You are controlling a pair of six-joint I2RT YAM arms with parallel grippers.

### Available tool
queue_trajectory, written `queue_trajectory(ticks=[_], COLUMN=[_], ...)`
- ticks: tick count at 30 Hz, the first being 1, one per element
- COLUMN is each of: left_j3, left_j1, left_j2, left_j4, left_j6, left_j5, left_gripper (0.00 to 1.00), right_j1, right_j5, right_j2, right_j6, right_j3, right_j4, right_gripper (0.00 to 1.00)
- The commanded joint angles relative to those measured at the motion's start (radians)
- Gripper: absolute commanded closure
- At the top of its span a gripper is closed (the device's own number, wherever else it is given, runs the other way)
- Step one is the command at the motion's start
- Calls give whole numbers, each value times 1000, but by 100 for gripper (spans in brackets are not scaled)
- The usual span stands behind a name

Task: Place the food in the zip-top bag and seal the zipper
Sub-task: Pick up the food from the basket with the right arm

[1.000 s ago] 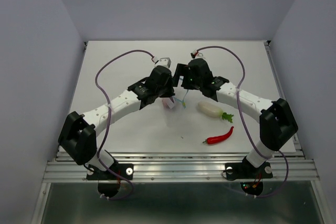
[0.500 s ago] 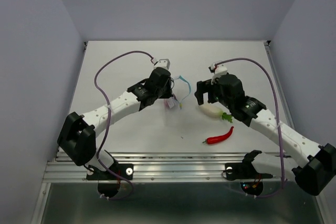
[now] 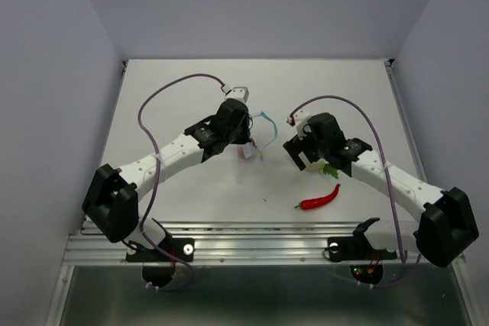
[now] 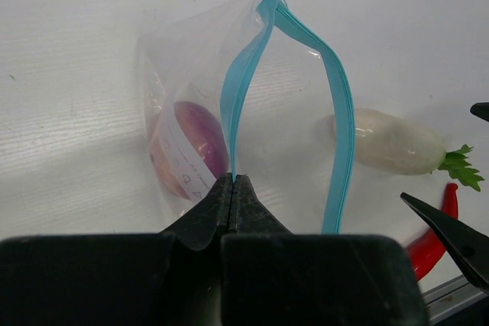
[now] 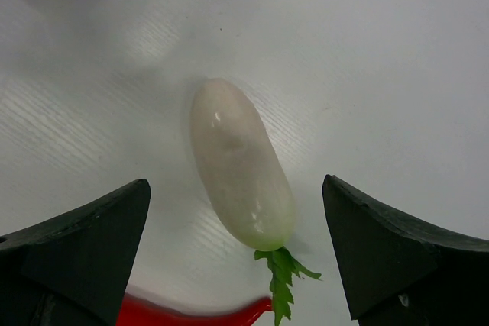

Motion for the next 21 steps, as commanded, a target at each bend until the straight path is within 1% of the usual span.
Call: queue_trajectory(ticks=[1, 6, 10, 15, 16, 19, 21], left_j3=[-11, -16, -14, -10, -10, -11, -11], left_j1=[2, 2, 2, 2, 2, 2, 2], left_j2=[-37, -46, -46, -37, -35, -35, -33], left_j4=[31, 34, 34, 36, 36, 40, 42], left_j6=[24, 25, 25, 25, 24, 22, 22], left_j5=[10, 9, 15, 27, 29, 27, 29], left_gripper=[100, 100, 100, 100, 100, 100, 100], right_j1=[-30, -84, -124, -142, -142, -152, -152], right_j5=[-26, -124, -129, -184, -191, -217, -237], right_j2=[29, 84, 142, 202, 204, 216, 224], right_j6=[-41, -45, -36, -22, -22, -15, -14], right_j3=[9, 26, 37, 48, 49, 52, 52], right_j4=[9, 9, 6, 1, 1, 0, 1], right_gripper=[0, 0, 0, 0, 1, 9, 11])
